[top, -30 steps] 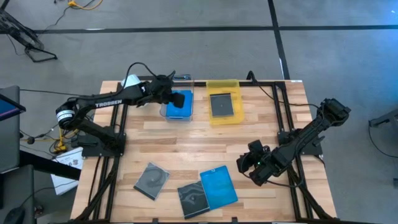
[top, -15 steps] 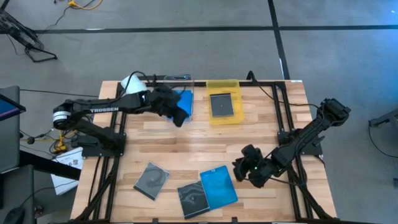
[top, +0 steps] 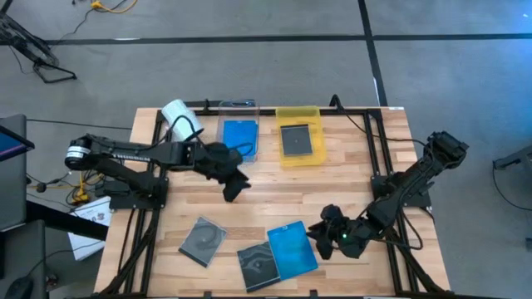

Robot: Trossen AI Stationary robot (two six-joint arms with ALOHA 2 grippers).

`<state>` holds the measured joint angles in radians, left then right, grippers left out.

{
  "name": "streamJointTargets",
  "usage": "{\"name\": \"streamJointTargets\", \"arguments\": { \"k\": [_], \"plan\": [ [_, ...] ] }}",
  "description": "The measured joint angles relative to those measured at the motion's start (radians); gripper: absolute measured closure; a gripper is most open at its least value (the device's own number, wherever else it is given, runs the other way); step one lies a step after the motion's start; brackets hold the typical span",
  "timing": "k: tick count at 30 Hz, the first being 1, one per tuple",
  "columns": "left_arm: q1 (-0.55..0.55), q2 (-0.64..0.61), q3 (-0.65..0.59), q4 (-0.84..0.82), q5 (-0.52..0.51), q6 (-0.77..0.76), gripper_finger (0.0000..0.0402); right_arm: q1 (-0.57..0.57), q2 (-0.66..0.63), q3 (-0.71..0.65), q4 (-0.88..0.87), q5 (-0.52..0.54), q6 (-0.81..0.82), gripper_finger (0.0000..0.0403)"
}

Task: Pick & place jewel cases by type
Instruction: Put the left black CD case into the yellow bin

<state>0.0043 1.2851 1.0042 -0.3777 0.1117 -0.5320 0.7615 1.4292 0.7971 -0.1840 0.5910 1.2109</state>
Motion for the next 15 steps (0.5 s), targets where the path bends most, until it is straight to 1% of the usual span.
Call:
{"name": "streamJointTargets", "arguments": {
  "k": [2, 6, 9, 11, 15],
  "plan": [
    [-0.043, 0.001, 0.0, -0.039, -0.022, -0.003, 0.026, 0.018, 0.0, 0.0, 0.024, -0.024, -0.015, 0.0294],
    [-0.138, 0.001, 0.0, -0.099, -0.017, 0.013, 0.026, 0.042, 0.036, 0.0, 0.063, -0.059, -0.016, 0.0294],
    [-0.221, 0.003, -0.008, -0.144, -0.019, 0.058, 0.026, 0.048, 0.089, 0.001, 0.112, -0.093, -0.001, 0.0294],
    [-0.271, 0.004, -0.023, -0.187, -0.02, 0.063, 0.026, 0.047, 0.133, 0.0, 0.148, -0.095, 0.011, 0.0294],
    [-0.365, 0.004, -0.045, -0.263, -0.04, -0.019, 0.026, 0.026, 0.208, 0.0, 0.269, -0.095, 0.013, 0.0294]
  ]
}}
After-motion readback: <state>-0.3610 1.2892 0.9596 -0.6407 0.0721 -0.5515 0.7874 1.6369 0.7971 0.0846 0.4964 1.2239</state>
